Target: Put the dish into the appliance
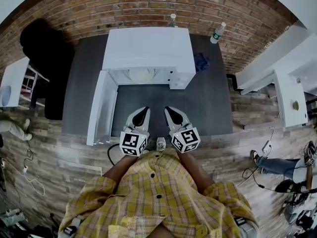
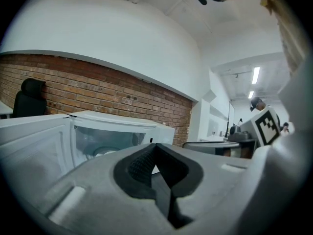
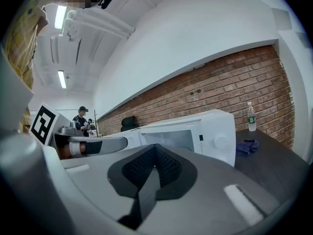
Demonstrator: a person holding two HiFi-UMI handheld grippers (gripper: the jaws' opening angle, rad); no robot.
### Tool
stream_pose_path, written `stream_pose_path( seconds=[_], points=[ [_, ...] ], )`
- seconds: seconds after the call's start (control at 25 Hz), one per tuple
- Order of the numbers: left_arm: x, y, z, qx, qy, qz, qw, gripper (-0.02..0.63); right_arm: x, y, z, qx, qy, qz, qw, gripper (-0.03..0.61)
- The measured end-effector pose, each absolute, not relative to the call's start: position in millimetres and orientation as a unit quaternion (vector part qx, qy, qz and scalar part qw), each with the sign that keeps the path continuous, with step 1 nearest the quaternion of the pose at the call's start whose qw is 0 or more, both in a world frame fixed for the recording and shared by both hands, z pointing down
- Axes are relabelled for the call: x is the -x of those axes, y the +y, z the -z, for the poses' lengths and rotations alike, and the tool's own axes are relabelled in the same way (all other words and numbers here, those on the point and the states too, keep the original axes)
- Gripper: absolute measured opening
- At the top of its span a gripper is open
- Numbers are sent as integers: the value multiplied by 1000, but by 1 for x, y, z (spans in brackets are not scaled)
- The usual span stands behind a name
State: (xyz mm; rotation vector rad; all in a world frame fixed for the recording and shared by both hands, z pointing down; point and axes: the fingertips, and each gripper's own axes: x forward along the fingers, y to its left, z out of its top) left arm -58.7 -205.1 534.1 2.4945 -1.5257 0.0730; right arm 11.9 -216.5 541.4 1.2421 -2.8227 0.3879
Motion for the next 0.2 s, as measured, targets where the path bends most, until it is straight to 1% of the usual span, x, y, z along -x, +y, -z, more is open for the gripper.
stream_pose_path(
  seconds=[0.2],
  points=[
    [60, -205, -534, -846, -522, -24, 106, -3, -13, -217, -541, -397, -909, -126, 15, 3]
  ],
)
